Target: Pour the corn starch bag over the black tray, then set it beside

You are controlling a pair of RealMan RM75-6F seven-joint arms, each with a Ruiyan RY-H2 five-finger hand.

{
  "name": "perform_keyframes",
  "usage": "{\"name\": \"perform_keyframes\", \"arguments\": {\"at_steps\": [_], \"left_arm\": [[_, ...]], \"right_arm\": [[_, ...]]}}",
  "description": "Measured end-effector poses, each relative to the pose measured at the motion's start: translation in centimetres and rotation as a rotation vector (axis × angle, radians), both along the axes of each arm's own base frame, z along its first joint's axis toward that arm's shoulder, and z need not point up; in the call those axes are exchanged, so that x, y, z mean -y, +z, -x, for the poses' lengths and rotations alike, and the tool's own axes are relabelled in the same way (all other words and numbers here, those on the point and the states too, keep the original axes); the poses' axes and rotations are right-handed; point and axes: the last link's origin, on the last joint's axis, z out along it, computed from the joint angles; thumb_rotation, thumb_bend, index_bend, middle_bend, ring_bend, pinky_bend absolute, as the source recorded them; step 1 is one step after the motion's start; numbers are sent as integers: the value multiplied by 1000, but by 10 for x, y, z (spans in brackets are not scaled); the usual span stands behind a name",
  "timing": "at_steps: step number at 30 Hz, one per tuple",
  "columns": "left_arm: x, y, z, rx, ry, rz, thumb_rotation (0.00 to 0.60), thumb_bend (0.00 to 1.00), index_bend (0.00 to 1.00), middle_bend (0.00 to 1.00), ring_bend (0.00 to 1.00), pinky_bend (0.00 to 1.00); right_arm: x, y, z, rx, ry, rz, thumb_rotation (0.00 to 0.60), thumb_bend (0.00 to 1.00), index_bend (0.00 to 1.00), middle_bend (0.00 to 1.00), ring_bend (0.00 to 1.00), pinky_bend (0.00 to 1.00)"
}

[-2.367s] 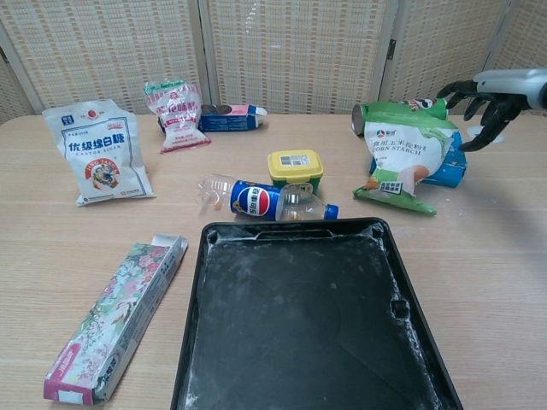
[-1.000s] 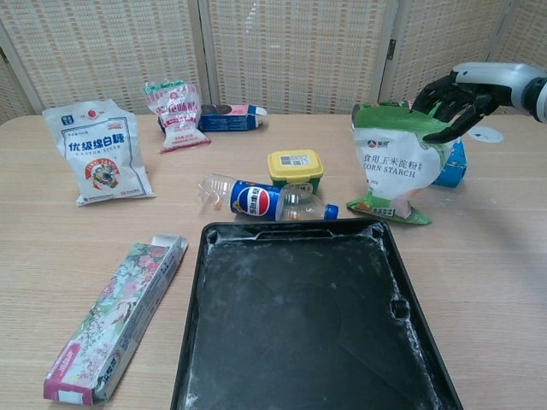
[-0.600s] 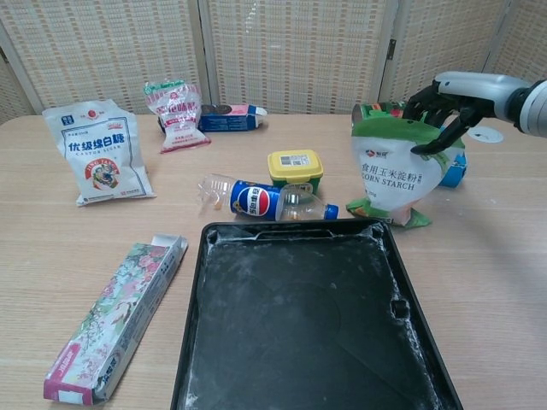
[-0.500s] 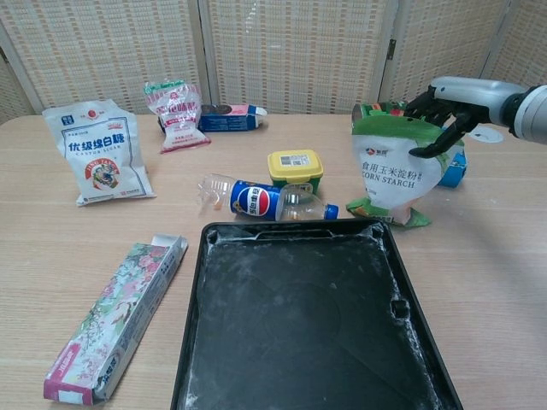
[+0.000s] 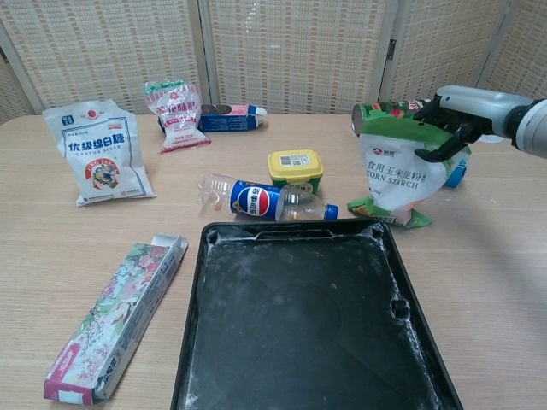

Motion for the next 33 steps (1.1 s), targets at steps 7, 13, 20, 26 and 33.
{"name": "perform_keyframes", "arguments": {"at_steps": [7, 13, 20, 26, 33], "left_arm": [[-2, -2, 0, 4, -5, 8, 600, 436, 337, 252, 224, 77], [-3, -4, 0, 10, -11, 11, 600, 436, 337, 252, 224, 77], [-3, -7, 1, 14, -10, 20, 600, 435, 338, 252, 224, 77], [-6, -10, 0, 17, -19, 29, 600, 436, 339, 252, 224, 77], [-8, -10, -1, 16, -28, 30, 600, 435, 343, 252, 224, 77]], "right_arm": [[-16, 19, 3, 72, -56, 10, 600, 581, 708, 571, 638, 472], [-38, 37, 8, 128, -123, -14, 600, 582, 708, 571, 682, 478], [-67, 53, 24, 146, -213, -23, 600, 581, 708, 571, 688, 478], [-87, 52, 34, 204, -275, -23, 600, 582, 708, 571, 690, 478], [-99, 36, 35, 290, -310, -32, 600, 581, 703, 566, 671, 468]]}}
